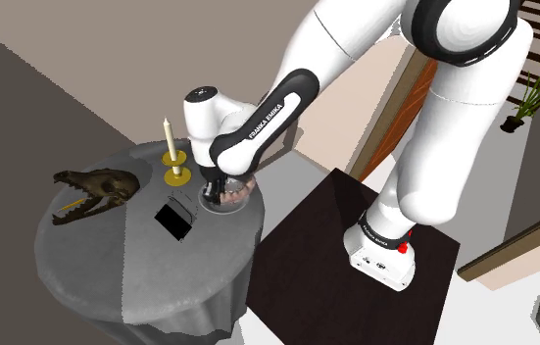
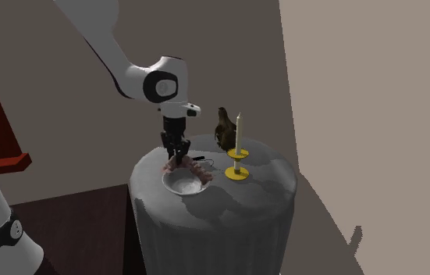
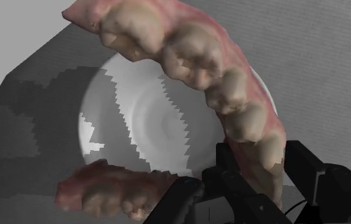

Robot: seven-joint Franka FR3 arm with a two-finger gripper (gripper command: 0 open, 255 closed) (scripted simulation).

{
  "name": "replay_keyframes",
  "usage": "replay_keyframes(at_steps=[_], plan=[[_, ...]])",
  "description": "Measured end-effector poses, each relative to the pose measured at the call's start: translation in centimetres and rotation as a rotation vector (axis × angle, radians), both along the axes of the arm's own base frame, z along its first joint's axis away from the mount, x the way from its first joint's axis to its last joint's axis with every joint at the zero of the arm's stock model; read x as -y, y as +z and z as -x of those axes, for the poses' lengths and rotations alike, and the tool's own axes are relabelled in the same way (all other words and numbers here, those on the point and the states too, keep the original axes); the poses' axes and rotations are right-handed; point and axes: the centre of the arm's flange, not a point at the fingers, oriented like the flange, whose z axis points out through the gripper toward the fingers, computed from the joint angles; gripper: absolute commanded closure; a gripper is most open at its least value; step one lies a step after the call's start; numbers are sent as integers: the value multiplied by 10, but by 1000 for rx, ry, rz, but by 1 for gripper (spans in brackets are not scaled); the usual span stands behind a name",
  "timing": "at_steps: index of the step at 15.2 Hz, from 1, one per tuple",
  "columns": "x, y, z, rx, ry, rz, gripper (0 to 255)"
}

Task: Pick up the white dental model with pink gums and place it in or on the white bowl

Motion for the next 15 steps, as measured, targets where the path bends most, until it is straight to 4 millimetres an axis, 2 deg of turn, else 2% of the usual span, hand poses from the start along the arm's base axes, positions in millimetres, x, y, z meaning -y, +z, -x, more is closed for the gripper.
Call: replay_keyframes(at_steps=[8,14,15], plan=[[-3,-39,3,-2,9,-2,255],[-3,-43,2,0,6,-1,255],[-3,-43,2,-1,5,-1,0]])
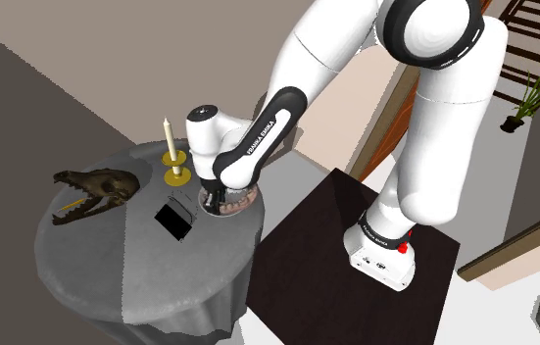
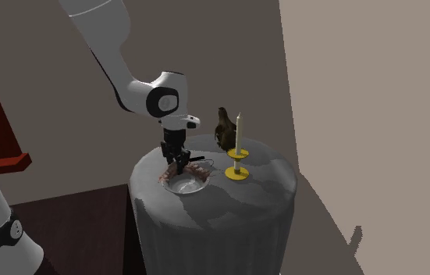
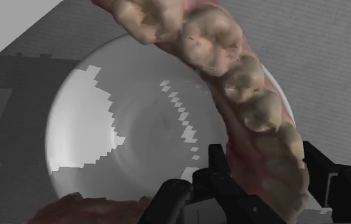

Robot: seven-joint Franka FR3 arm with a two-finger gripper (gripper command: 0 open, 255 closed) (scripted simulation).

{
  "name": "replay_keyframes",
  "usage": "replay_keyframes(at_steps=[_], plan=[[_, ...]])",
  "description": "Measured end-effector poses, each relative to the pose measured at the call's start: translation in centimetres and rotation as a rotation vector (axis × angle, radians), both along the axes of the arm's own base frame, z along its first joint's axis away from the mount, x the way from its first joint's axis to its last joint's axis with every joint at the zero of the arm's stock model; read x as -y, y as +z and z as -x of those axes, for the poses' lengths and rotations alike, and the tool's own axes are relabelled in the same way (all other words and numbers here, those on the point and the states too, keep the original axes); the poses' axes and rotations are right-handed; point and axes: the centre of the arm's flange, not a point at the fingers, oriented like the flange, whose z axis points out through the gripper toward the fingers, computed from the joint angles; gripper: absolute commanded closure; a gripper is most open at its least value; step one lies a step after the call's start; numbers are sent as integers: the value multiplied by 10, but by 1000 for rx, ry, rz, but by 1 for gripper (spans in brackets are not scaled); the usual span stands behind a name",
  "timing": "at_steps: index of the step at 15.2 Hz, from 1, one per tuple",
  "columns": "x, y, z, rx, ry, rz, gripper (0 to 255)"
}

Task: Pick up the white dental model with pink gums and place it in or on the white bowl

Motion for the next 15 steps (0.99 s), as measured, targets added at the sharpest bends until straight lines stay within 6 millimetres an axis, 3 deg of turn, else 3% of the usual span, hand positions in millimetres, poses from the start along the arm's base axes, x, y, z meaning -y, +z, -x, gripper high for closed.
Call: replay_keyframes(at_steps=[6,11,15], plan=[[2,-2,-1,-1,-5,1,0],[-1,43,-5,0,-5,1,0],[0,48,-5,-1,-5,1,0]])
